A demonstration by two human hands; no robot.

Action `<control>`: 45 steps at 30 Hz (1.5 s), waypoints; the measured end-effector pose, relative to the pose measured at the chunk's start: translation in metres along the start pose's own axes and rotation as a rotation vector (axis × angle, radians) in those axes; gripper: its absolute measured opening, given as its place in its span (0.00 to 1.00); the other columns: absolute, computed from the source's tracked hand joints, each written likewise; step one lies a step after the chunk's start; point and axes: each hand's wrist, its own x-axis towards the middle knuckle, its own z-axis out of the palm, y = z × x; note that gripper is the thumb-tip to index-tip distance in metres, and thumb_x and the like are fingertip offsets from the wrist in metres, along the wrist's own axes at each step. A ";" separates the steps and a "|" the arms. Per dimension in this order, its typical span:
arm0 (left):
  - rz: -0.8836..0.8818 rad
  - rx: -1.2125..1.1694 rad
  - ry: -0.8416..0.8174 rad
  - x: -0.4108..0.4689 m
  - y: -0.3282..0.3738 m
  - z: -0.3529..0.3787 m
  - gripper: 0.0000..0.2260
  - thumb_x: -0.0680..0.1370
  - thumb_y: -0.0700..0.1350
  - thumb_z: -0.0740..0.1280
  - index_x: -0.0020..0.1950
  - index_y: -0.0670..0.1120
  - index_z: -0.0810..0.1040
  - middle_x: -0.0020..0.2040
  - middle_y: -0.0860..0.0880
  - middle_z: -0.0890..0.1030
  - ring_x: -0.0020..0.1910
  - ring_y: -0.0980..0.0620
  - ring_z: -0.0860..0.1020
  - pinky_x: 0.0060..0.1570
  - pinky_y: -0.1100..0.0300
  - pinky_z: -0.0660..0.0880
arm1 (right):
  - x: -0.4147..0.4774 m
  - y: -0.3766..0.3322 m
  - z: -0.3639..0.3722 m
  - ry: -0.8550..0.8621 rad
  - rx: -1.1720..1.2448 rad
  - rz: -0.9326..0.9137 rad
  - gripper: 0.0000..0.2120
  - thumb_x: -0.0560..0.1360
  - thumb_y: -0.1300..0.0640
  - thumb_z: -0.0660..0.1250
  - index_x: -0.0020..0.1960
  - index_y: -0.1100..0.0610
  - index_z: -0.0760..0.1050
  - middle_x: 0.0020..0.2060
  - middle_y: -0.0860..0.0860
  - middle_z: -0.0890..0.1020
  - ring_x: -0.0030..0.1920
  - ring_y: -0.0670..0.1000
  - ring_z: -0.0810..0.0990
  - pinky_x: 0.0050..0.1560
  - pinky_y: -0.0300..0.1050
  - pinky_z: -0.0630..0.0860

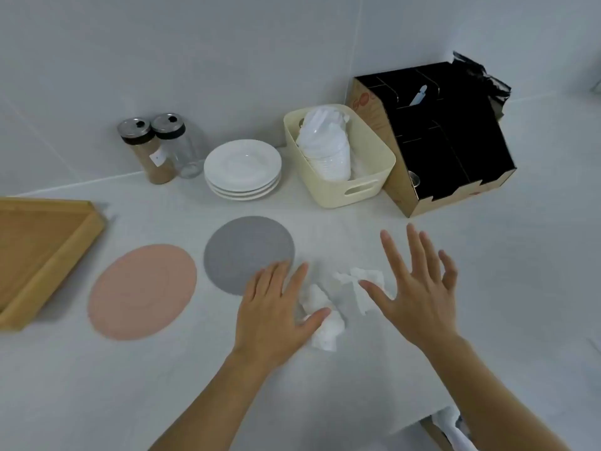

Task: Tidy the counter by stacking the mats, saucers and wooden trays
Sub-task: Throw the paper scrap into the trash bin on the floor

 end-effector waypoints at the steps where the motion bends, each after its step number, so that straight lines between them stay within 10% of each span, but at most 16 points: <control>1: -0.002 -0.021 -0.004 0.000 0.002 0.003 0.34 0.74 0.69 0.47 0.66 0.48 0.72 0.61 0.46 0.78 0.59 0.45 0.77 0.60 0.52 0.71 | -0.001 0.000 0.000 -0.010 0.023 0.003 0.35 0.71 0.32 0.50 0.74 0.47 0.54 0.73 0.57 0.62 0.72 0.57 0.58 0.67 0.55 0.53; 10: 0.117 -0.044 0.034 -0.003 0.023 0.032 0.20 0.71 0.62 0.58 0.51 0.49 0.76 0.50 0.49 0.78 0.46 0.49 0.78 0.46 0.57 0.76 | -0.010 0.002 0.015 0.016 0.052 0.045 0.32 0.72 0.34 0.52 0.68 0.54 0.65 0.66 0.58 0.73 0.64 0.57 0.71 0.58 0.54 0.67; 19: 0.091 -0.062 0.112 -0.005 0.024 0.037 0.20 0.81 0.50 0.46 0.40 0.46 0.72 0.38 0.50 0.76 0.34 0.51 0.73 0.36 0.61 0.72 | -0.008 -0.004 0.026 -0.012 0.165 -0.011 0.31 0.73 0.34 0.50 0.55 0.58 0.76 0.50 0.54 0.81 0.48 0.56 0.80 0.49 0.50 0.72; 25: -0.006 -0.378 0.079 -0.014 0.027 0.024 0.05 0.77 0.50 0.57 0.44 0.50 0.66 0.41 0.53 0.75 0.38 0.55 0.68 0.43 0.62 0.66 | -0.001 -0.028 0.032 -0.085 0.158 0.029 0.30 0.71 0.29 0.46 0.61 0.45 0.72 0.52 0.53 0.79 0.48 0.55 0.79 0.45 0.51 0.73; 31: -0.035 -0.444 0.097 -0.022 0.030 0.005 0.05 0.76 0.53 0.56 0.43 0.53 0.64 0.29 0.60 0.65 0.20 0.59 0.61 0.20 0.76 0.57 | 0.008 -0.049 0.046 -0.026 0.061 -0.040 0.20 0.72 0.40 0.53 0.43 0.53 0.76 0.33 0.52 0.77 0.30 0.53 0.74 0.27 0.45 0.68; 35: -0.054 -0.425 0.128 -0.024 0.021 -0.003 0.04 0.74 0.49 0.58 0.47 0.51 0.67 0.29 0.57 0.71 0.27 0.58 0.64 0.22 0.81 0.56 | 0.010 -0.048 0.056 0.101 -0.003 -0.125 0.20 0.78 0.51 0.53 0.32 0.56 0.72 0.20 0.49 0.70 0.18 0.49 0.67 0.21 0.37 0.54; 45: 0.022 -0.361 0.108 -0.009 0.024 -0.015 0.08 0.75 0.51 0.57 0.41 0.49 0.70 0.25 0.56 0.72 0.20 0.56 0.71 0.17 0.67 0.66 | -0.001 -0.027 0.016 0.249 0.112 -0.015 0.16 0.72 0.58 0.60 0.26 0.58 0.66 0.15 0.49 0.64 0.20 0.48 0.53 0.21 0.37 0.49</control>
